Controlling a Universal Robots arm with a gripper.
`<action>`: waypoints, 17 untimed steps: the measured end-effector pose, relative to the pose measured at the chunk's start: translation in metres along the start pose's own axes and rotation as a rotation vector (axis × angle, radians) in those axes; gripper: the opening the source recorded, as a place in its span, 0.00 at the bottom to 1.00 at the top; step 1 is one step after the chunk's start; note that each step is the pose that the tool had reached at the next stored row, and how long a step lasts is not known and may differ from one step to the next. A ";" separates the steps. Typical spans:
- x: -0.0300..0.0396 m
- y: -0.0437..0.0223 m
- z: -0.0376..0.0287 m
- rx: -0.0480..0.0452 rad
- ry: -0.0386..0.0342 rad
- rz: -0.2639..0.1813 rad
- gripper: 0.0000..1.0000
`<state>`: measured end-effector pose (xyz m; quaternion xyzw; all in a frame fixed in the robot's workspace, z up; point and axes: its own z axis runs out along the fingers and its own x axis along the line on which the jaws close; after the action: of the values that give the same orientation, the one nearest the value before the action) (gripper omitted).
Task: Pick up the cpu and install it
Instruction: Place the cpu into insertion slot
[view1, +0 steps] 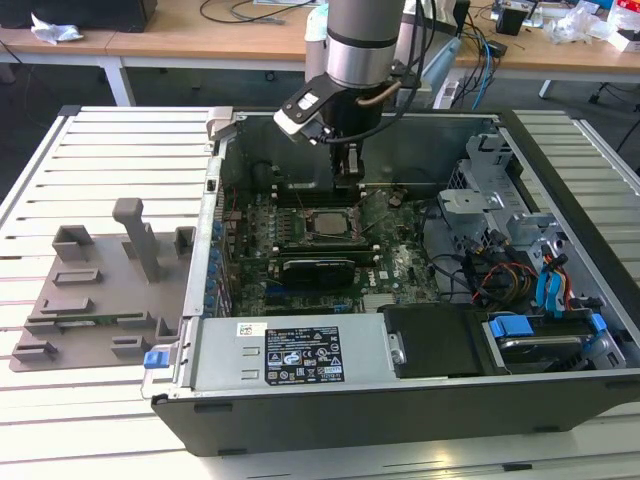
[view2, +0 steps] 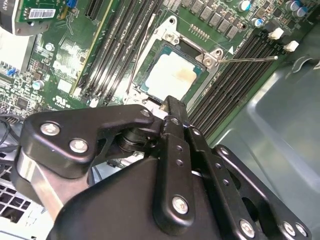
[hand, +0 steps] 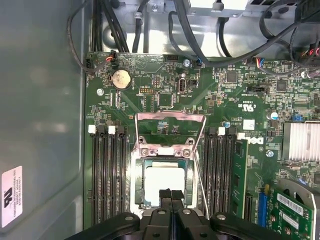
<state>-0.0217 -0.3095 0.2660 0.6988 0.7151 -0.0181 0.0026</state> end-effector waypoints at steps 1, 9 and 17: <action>0.0000 0.0000 -0.0018 0.0000 0.0000 0.000 0.11; -0.0004 -0.0003 -0.0148 0.0000 0.0000 0.000 0.11; -0.0008 -0.0007 -0.0287 0.0000 0.0000 0.000 0.11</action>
<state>-0.0217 -0.3095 0.2947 0.6988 0.7151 -0.0181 0.0026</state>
